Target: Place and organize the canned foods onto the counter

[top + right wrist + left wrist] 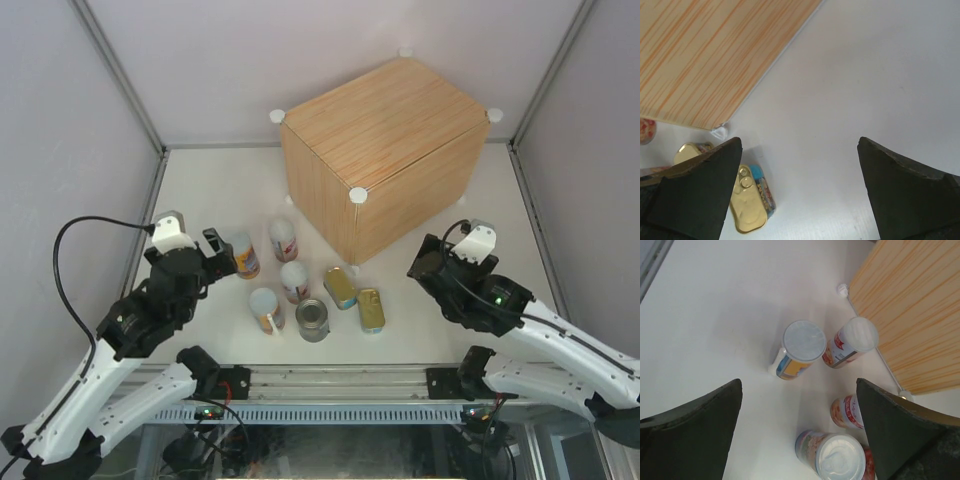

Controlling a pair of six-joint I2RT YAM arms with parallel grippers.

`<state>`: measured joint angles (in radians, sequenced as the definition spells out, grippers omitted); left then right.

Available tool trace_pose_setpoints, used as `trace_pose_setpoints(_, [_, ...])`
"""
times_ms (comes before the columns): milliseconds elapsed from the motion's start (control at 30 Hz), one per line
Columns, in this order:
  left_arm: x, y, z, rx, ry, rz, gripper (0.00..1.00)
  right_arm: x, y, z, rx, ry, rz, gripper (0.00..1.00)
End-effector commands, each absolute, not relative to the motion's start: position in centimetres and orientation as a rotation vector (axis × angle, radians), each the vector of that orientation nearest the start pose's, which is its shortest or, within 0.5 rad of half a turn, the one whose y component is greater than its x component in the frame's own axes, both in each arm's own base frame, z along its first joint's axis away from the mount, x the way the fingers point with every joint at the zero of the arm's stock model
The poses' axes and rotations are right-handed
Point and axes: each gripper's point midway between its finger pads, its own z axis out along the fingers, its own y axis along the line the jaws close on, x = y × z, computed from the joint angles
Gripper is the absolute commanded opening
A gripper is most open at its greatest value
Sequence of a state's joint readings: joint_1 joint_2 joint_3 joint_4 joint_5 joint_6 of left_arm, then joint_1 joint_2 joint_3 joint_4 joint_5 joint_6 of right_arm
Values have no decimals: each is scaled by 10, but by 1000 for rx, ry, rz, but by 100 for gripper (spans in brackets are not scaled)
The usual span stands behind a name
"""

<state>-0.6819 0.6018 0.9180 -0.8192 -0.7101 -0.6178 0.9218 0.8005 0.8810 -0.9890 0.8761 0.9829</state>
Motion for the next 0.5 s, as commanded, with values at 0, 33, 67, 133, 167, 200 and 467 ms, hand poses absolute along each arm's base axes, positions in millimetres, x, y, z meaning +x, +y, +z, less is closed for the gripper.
trace_pose_setpoints(0, [214,-61,247,-346,1963,-163,100,198,64,216,513,1975,-26,100])
trace_pose_setpoints(33, [215,-62,244,-345,1968,-162,100,198,65,217,516,1971,-9,100])
trace_pose_setpoints(67, [216,-64,241,-340,1976,-160,100,197,65,219,521,1966,5,100])
trace_pose_setpoints(133, [219,-67,235,-336,1991,-163,100,196,64,223,527,1958,33,100])
trace_pose_setpoints(167, [220,-68,233,-336,1998,-161,100,196,64,224,527,1955,43,100])
trace_pose_setpoints(200, [221,-69,228,-339,2009,-157,100,195,64,225,527,1952,51,100])
trace_pose_setpoints(467, [230,-67,207,-370,2052,-158,100,194,64,229,516,1946,79,100])
